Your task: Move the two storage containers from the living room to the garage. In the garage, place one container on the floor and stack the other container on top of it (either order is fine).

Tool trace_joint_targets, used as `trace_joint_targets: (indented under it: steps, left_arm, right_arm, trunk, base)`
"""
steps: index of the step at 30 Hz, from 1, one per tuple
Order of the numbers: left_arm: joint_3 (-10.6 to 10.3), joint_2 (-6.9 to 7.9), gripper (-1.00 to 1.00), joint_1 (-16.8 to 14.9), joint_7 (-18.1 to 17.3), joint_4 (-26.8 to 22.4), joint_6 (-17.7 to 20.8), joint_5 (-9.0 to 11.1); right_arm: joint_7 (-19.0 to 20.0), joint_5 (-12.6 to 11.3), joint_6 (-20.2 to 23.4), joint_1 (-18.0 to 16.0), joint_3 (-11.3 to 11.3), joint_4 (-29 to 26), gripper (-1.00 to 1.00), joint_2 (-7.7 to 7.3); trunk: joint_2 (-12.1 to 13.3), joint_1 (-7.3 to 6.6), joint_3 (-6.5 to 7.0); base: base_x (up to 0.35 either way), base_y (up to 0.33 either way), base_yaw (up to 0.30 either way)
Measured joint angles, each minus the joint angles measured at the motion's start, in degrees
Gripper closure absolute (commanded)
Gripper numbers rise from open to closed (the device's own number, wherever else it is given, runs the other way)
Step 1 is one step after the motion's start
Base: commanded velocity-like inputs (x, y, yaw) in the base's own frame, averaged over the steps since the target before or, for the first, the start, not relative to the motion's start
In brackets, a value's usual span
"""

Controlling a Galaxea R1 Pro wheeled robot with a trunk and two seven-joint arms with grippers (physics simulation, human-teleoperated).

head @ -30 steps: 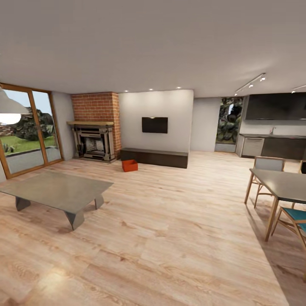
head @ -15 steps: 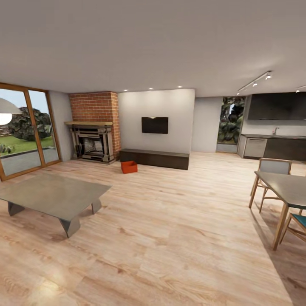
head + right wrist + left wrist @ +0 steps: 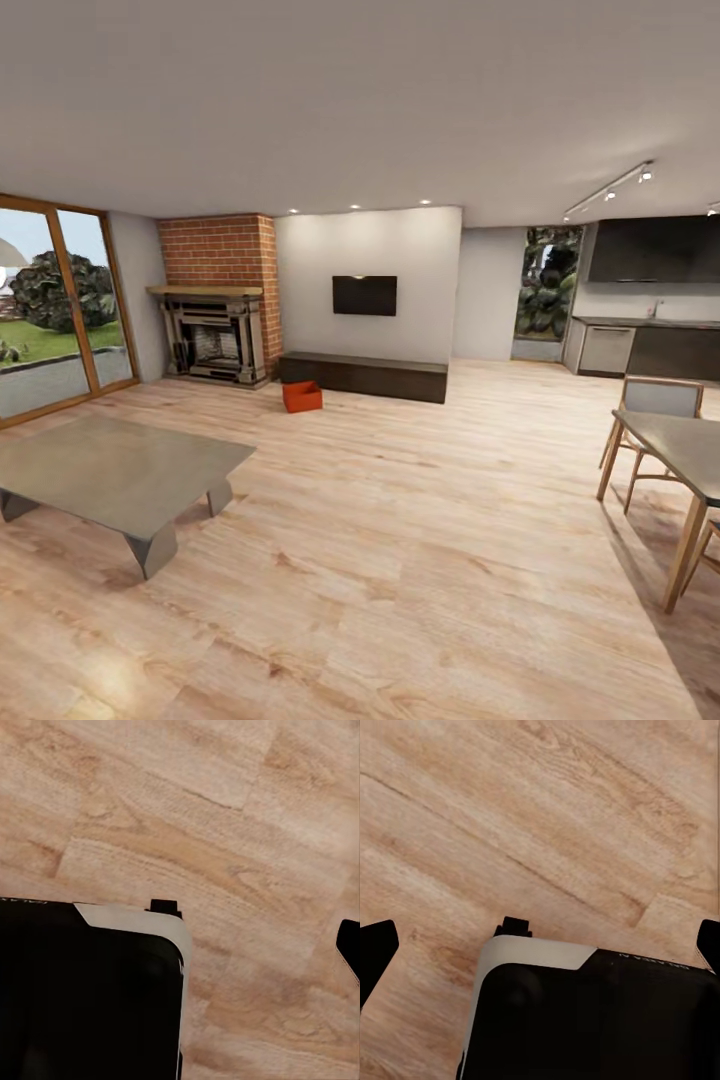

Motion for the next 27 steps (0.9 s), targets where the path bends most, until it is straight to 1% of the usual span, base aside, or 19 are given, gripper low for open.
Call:
trace_joint_targets:
  steps: [27]
  left_arm:
    - [0.0, 0.00, -1.00, 0.0, 0.0, 0.0, 0.0, -0.1]
  right_arm:
    - [0.0, 0.1, 0.1, 0.0, 0.0, 0.0, -1.00, 0.09]
  trunk:
    - [0.0, 0.00, 0.00]
  base:
    - [0.324, 0.000, 0.000]
